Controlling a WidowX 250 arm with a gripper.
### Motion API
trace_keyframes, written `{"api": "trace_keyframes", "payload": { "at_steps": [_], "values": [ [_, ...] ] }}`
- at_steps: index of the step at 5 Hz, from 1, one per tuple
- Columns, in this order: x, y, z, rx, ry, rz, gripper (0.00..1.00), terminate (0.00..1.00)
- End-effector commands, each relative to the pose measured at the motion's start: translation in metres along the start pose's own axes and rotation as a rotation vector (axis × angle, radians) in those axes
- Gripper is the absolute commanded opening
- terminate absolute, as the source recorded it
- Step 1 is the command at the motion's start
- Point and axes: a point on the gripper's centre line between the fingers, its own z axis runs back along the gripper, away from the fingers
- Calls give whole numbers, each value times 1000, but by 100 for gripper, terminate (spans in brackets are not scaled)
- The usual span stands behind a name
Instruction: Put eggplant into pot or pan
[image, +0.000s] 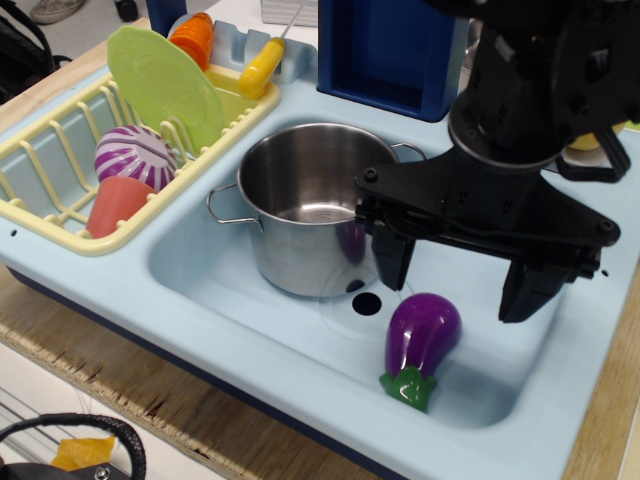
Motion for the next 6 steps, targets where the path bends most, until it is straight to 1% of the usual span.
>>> {"api": "trace_keyframes", "payload": {
  "at_steps": [1,2,4,5,6],
  "values": [
    [0,8,-6,-30,3,78,100,0],
    [-3,12,-17,-46,4,97,100,0],
    [2,15,-39,-72,-3,88,100,0],
    [1,15,-49,-90,-8,93,100,0],
    [-4,15,-63,-102,19,115,100,0]
  ]
}}
